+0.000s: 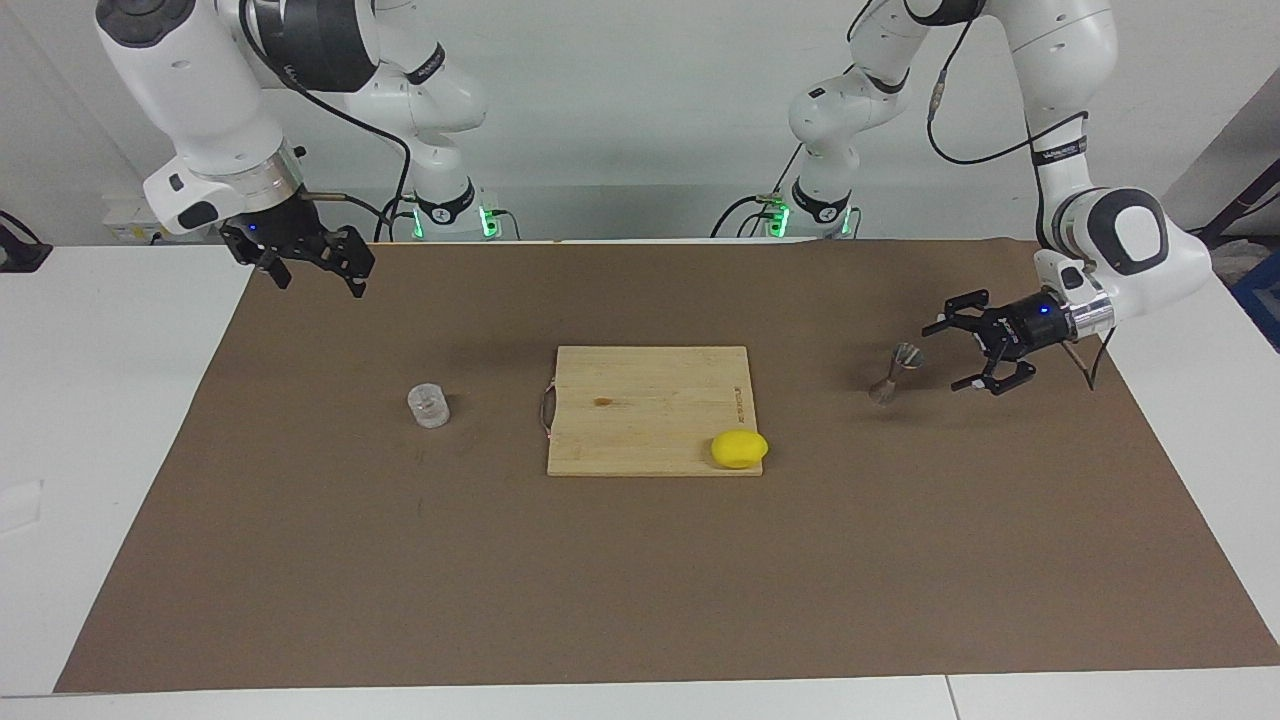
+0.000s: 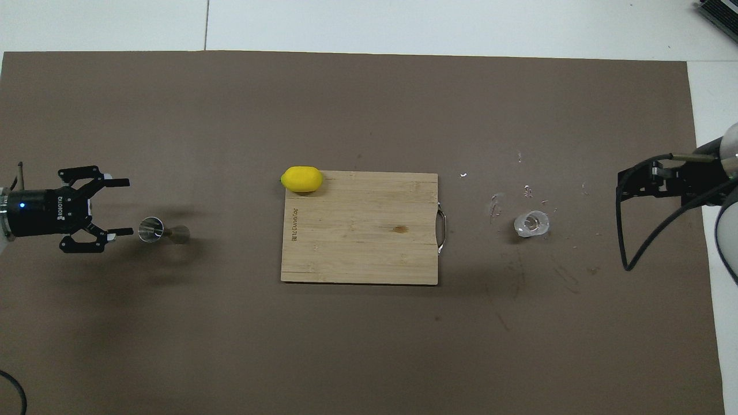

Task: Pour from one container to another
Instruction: 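Move the open left gripper to the small dark metal cup, then close the left gripper around the dark metal cup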

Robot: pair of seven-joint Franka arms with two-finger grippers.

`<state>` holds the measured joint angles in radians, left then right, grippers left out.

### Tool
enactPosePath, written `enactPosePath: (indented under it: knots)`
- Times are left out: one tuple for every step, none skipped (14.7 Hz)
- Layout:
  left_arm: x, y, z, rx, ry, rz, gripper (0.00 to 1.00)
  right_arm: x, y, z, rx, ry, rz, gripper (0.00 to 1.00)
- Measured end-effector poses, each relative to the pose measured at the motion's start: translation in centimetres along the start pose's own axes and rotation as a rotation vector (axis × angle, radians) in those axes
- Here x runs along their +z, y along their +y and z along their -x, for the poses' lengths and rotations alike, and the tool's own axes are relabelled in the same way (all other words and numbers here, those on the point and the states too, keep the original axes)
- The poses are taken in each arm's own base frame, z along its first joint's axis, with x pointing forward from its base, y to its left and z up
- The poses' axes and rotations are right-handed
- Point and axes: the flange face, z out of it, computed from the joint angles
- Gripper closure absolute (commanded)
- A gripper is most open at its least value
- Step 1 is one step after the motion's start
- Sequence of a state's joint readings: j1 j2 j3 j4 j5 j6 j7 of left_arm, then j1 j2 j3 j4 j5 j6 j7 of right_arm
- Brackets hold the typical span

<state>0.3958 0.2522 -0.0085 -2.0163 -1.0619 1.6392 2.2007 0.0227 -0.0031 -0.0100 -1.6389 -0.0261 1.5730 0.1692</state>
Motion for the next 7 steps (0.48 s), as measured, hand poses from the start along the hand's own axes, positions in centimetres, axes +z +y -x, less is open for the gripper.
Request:
enactPosePath:
  knots:
    - [0.1,0.0,0.7,0.004,0.01,0.003,0.0,0.0,0.0,0.0,0.0,0.0,0.0,0.0]
    - [0.4,0.0,1.1,0.007,0.028,0.012,0.0,0.0,0.0,0.0,0.0,0.0,0.0,0.0]
    - [0.9,0.0,1.4,0.016,0.065,0.026,0.0,0.0,0.0,0.0,0.0,0.0,0.0,0.0]
    - [1.5,0.1,1.8,0.021,0.101,0.04,0.0,0.0,0.0,0.0,0.0,0.0,0.0,0.0]
    - [1.9,0.1,2.2,0.027,0.123,0.049,0.0,0.0,0.0,0.0,0.0,0.0,0.0,0.0]
    - [2.1,0.1,2.5,0.028,0.137,0.058,0.0,0.0,0.0,0.0,0.0,0.0,0.0,0.0]
    - [2.0,0.2,2.8,0.024,0.151,0.064,0.0,0.0,0.0,0.0,0.0,0.0,0.0,0.0]
